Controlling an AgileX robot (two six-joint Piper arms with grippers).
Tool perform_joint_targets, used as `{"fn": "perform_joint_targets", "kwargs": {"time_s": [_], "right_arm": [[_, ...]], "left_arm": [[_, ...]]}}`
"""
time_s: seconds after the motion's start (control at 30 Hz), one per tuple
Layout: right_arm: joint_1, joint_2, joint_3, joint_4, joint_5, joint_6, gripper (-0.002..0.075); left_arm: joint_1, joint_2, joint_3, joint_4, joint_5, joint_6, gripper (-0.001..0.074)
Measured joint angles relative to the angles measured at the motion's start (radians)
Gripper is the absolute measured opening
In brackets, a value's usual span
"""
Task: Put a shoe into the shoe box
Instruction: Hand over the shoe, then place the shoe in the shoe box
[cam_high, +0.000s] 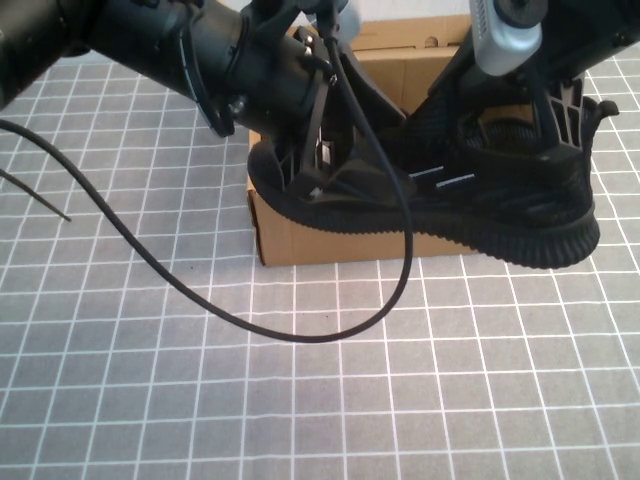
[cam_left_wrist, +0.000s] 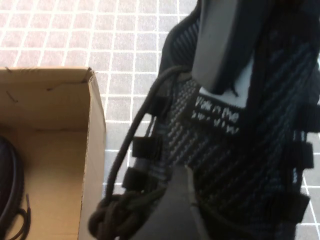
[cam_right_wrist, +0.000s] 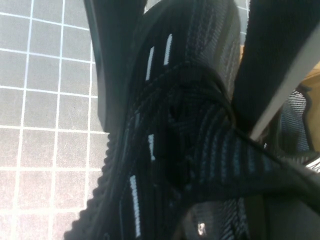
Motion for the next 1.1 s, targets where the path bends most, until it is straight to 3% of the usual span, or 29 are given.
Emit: {"fn": "perform_joint_targets", "kwargs": {"time_s": [0.53, 0.63, 0.97, 1.1], "right_arm": [[0.000, 0.000, 0.000, -0.010, 0.010, -0.017, -0.0003], [0.000, 0.000, 0.000, -0.010, 0.010, -0.017, -0.0003], [0.000, 0.000, 0.000, -0.010, 0.018, -0.019, -0.0003], [0.000, 0.000, 0.000, -0.010, 0.020, -0.016, -0.0003]], "left_arm": [[0.000, 0.075, -0.008, -0.007, -0.004, 0.008, 0.0540], [0.000, 0.081, -0.008, -0.013, -0.004, 0.009, 0.0469], [0.000, 0.081, -0.008, -0.020, -0.007, 0.011, 0.0102], [0.000, 0.081, -0.008, -0.022, -0.007, 0.009, 0.0063]]}}
